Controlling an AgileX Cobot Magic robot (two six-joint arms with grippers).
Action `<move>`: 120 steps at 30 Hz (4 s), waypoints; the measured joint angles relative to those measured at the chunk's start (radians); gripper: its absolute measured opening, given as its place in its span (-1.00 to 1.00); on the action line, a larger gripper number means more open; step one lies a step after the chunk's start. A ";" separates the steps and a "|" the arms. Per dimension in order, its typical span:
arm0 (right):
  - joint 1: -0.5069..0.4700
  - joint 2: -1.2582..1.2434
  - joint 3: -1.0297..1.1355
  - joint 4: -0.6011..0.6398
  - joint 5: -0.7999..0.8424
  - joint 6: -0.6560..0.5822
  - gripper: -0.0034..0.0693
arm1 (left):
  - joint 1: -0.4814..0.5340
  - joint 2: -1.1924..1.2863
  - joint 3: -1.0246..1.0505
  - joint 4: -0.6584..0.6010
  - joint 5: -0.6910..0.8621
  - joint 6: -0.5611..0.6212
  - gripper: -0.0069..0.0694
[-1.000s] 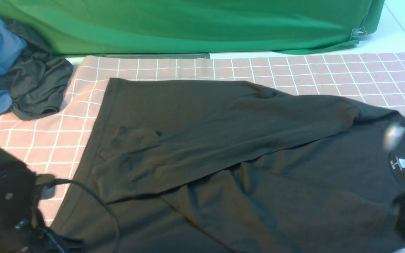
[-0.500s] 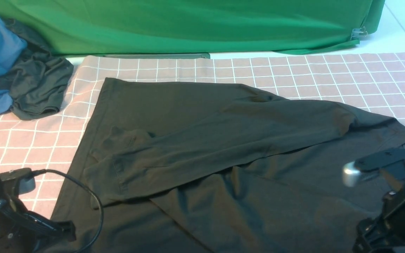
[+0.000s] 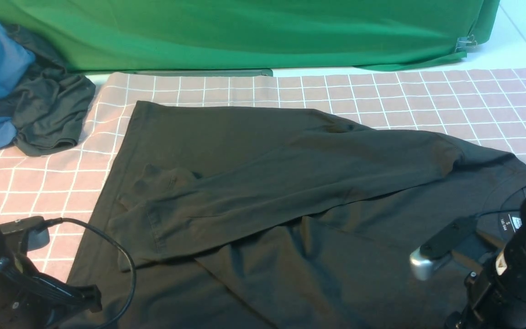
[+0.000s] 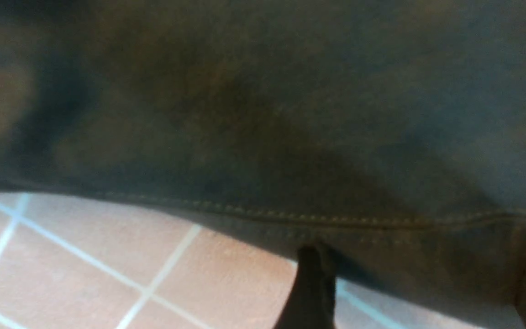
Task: Fold a long-sleeved shirt over a pink coffee tablecloth.
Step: 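Grasp the near edge of the shirt at its hem and shoulder corners, then fold the black garment in half by bringing its near edge over to the far edge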
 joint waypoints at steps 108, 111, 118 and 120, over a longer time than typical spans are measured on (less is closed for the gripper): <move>-0.062 0.696 -1.278 -0.052 0.001 -0.437 -0.72 | 0.180 0.812 -1.196 -0.153 -0.069 -0.055 -0.70; -0.070 0.712 -1.278 -0.051 -0.019 -0.405 -0.72 | 0.180 0.819 -1.196 -0.145 -0.098 -0.072 -0.70; -0.093 0.756 -1.278 -0.044 -0.067 -0.288 -0.72 | 0.180 0.864 -1.196 -0.117 -0.133 -0.086 -0.70; -0.093 0.756 -1.278 -0.043 -0.082 -0.284 -0.72 | 0.180 0.869 -1.196 -0.104 -0.133 -0.089 -0.70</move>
